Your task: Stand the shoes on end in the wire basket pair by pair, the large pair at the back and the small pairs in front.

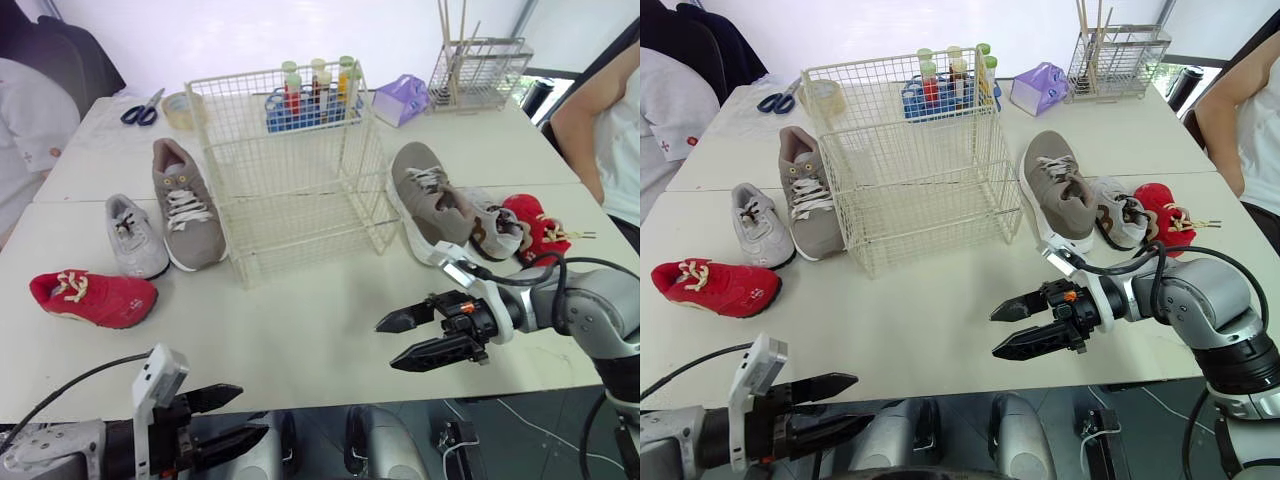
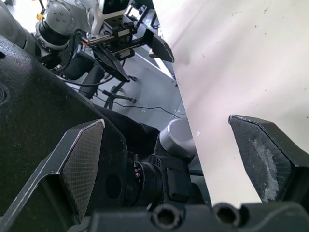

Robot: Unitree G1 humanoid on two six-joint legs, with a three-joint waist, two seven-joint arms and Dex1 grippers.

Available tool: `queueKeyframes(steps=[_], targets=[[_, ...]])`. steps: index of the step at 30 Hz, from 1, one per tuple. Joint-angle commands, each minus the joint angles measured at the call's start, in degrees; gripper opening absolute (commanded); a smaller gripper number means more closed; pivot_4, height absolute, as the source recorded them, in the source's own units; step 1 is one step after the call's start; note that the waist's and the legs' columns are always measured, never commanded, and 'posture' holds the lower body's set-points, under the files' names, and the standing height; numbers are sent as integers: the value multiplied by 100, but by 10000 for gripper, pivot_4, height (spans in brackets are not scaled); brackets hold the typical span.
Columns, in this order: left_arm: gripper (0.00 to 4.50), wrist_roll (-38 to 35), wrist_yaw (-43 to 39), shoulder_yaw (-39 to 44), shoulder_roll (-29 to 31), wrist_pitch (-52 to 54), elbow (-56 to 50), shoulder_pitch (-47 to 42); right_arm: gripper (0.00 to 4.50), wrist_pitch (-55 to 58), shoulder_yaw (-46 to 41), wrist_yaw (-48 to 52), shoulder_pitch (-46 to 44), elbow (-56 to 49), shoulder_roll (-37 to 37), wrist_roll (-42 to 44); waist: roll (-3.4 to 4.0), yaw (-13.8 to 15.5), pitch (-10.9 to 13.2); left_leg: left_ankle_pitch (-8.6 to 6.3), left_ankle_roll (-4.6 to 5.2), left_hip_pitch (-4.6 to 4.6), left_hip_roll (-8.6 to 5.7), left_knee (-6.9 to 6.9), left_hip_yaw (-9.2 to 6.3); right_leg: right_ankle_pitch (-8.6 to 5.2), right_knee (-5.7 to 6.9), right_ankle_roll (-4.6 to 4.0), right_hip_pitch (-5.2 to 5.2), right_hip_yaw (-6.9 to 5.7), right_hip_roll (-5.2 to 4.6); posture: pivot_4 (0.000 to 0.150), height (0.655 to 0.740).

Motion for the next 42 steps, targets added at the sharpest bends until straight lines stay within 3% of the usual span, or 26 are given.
queueKeyframes(steps=[1,13,19,21,27,31,34,38,42], targets=[[44759,168,-193,-15,-29,-144,-48,45,45000,-85,-6,60,-62,-149,32,27,0,5,0,0,0,0,0,0,0,0,0,0,0,0,0,1500,7400],[44759,-345,117,102,98,189,-199,-310,45000,-90,-8,30,-63,-133,62,27,0,0,0,0,1,0,0,0,0,0,0,0,1,1,-2,1500,7400],[44759,-1011,385,283,218,307,-150,-591,45000,-94,-16,-4,-143,-18,145,10,0,0,0,1,0,0,0,0,0,0,0,0,5,1,-2,1500,7400],[44759,-888,506,416,338,349,-79,-649,45000,-103,-53,-120,-211,-47,175,-42,0,-2,0,1,0,0,0,0,0,0,1,-1,9,1,-1,1500,7400],[44759,-1169,478,942,740,562,180,-902,45000,-421,-142,157,-287,-350,-401,-380,5,12,3,1,-1,-1,-2,1,0,1,1,-1,4,-1,-1,1500,7400],[44759,-1334,-232,2250,1500,1012,461,-1045,45000,-394,-537,563,-1316,-302,-962,-162,15,-21,11,2,-3,-2,-2,2,0,1,1,-1,-2,0,0,1500,7400],[44759,-1654,-663,3130,2220,1387,987,-1674,45000,-900,-318,784,-2574,432,-951,-716,27,-18,18,9,-14,-5,1,-4,1,2,8,-2,-18,-4,4,1500,7400],[44759,-2108,-666,3209,2709,1563,1229,-2511,45000,-2219,534,1249,-3666,1446,-590,-2036,26,-39,18,23,-39,-4,0,-10,9,1,4,-1,-17,-5,8,1500,7400],[44759,-2611,-245,3108,2673,1615,1020,-2886,45000,-3277,1238,1892,-4232,2399,-103,-2929,23,-53,19,35,-23,-15,-1,-16,45,14,5,23,-9,12,7,1500,7400]])
